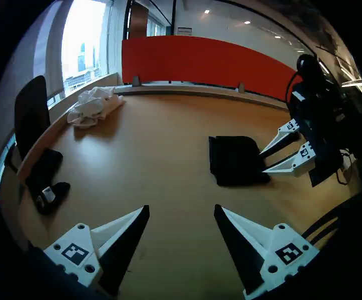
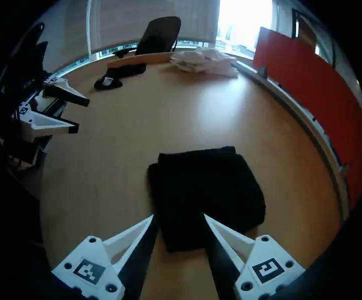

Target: Fold towel

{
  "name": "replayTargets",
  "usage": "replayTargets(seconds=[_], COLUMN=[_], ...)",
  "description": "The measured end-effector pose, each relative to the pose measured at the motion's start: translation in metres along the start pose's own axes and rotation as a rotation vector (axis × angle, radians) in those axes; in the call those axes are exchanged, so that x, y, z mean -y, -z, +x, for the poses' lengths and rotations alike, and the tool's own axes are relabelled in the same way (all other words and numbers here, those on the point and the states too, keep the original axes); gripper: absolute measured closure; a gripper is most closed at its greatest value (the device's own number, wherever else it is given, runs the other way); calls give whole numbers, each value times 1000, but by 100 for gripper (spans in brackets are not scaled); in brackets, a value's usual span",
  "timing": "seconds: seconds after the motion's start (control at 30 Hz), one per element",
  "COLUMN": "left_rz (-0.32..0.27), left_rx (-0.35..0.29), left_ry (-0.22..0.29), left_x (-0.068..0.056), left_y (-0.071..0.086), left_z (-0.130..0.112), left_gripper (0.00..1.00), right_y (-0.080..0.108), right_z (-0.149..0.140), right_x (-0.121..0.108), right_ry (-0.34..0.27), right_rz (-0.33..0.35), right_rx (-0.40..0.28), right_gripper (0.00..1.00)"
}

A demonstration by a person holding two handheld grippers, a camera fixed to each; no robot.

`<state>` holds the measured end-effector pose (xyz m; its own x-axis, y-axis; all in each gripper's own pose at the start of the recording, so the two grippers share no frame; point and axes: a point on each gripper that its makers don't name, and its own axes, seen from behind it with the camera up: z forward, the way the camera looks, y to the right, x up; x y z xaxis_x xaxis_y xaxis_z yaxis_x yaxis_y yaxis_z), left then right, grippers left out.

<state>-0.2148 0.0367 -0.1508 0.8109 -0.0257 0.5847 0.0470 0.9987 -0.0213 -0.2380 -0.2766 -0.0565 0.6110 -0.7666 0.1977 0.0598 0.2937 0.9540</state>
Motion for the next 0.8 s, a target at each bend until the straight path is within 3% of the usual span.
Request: replayTargets(seconds=[0.8], left_rz=[12], left_rx=[-10], left_ry=[3], left_x=[4], left_y=[1], left_z=[-8], left_gripper=[4], right_y=[-3], right_z=[-39], right_x=[8], right_ry=[-105], right_rz=[-67], right_rx=[37], right_gripper=[41])
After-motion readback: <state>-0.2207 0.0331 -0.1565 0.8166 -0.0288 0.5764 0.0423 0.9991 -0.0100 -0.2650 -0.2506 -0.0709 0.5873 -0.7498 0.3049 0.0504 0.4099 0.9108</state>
